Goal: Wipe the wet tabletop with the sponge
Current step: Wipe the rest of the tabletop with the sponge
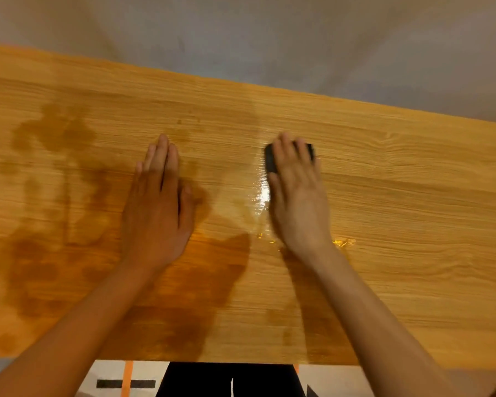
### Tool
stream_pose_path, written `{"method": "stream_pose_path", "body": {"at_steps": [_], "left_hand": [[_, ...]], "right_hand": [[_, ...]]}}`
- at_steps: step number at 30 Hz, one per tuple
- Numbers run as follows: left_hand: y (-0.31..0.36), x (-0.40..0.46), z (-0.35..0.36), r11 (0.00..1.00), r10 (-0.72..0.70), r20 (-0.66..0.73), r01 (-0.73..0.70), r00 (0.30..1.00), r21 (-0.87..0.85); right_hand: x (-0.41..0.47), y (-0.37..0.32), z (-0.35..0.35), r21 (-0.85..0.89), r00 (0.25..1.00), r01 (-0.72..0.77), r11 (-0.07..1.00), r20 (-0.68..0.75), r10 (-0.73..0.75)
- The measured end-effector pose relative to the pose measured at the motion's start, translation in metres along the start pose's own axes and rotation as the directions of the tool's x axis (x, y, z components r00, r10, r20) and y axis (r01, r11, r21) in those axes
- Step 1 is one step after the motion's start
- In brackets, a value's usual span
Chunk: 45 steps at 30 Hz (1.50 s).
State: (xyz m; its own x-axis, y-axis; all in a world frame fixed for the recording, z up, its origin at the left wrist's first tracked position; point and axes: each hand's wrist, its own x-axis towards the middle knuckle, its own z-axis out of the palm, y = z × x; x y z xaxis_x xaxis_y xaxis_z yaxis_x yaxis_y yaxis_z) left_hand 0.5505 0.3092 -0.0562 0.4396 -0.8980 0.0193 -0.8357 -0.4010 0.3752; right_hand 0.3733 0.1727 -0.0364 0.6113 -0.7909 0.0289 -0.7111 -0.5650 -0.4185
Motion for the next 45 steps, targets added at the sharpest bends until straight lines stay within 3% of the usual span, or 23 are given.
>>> {"method": "stream_pose_path", "body": {"at_steps": [4,6,9,13,16,18,21,23,28,30,32,37,42,45], "left_hand": [[0.0,0.002,0.0,1.0,-0.011,-0.006,0.01,1.0,-0.025],[-0.001,0.002,0.0,1.0,-0.013,-0.025,0.012,1.0,-0.029],[-0.001,0.002,0.0,0.999,-0.004,-0.056,0.002,0.998,-0.042],[-0.001,0.001,0.003,1.0,0.0,-0.105,-0.003,0.994,-0.029],[-0.002,0.002,0.004,1.0,-0.005,-0.113,0.004,0.994,-0.007],[-0.003,0.004,0.003,1.0,-0.008,-0.095,0.01,0.995,0.011],[-0.003,0.003,0.001,1.0,-0.008,-0.077,0.009,0.997,0.019],[-0.003,0.003,0.0,1.0,-0.007,-0.073,0.008,0.997,0.019],[-0.002,0.002,0.0,1.0,-0.005,-0.077,0.007,0.997,0.022],[-0.001,0.003,0.0,0.999,-0.006,-0.081,0.009,0.997,0.035],[-0.002,0.004,0.0,0.999,-0.008,-0.073,0.011,0.997,0.041],[-0.003,0.002,0.0,0.999,-0.018,-0.055,0.021,0.998,0.047],[-0.002,0.003,0.001,0.999,-0.017,-0.065,0.019,0.998,0.041],[-0.002,0.004,0.0,0.999,-0.006,-0.061,0.008,0.998,0.035]], "right_hand": [[-0.014,0.083,-0.044,0.045,0.952,-0.3,0.953,-0.051,0.302],[-0.011,0.085,-0.045,0.082,0.938,-0.328,0.941,-0.088,0.334],[-0.043,0.058,-0.036,0.057,0.972,-0.208,0.976,-0.098,0.213],[-0.135,0.036,-0.025,0.003,0.999,-0.031,0.999,0.019,0.031],[-0.138,0.052,-0.037,-0.029,0.982,0.126,0.992,0.145,-0.121],[-0.103,0.065,-0.045,-0.069,0.985,0.12,0.99,0.134,-0.11],[-0.041,0.076,-0.042,-0.046,0.993,-0.116,0.992,-0.042,0.114],[-0.037,0.065,-0.03,0.001,0.978,-0.173,0.985,-0.114,0.172],[-0.149,0.022,-0.015,-0.003,0.996,0.084,0.996,0.037,-0.084],[-0.156,0.026,-0.019,0.0,0.982,0.166,0.986,0.096,-0.166],[-0.12,0.033,-0.023,0.004,0.984,0.148,0.989,0.102,-0.147],[-0.031,0.026,-0.01,0.034,0.998,-0.023,0.999,-0.058,0.025],[-0.135,-0.016,0.002,0.009,0.986,0.162,0.987,0.031,-0.162],[-0.126,-0.014,-0.001,0.035,0.973,0.208,0.978,0.097,-0.21]]}}
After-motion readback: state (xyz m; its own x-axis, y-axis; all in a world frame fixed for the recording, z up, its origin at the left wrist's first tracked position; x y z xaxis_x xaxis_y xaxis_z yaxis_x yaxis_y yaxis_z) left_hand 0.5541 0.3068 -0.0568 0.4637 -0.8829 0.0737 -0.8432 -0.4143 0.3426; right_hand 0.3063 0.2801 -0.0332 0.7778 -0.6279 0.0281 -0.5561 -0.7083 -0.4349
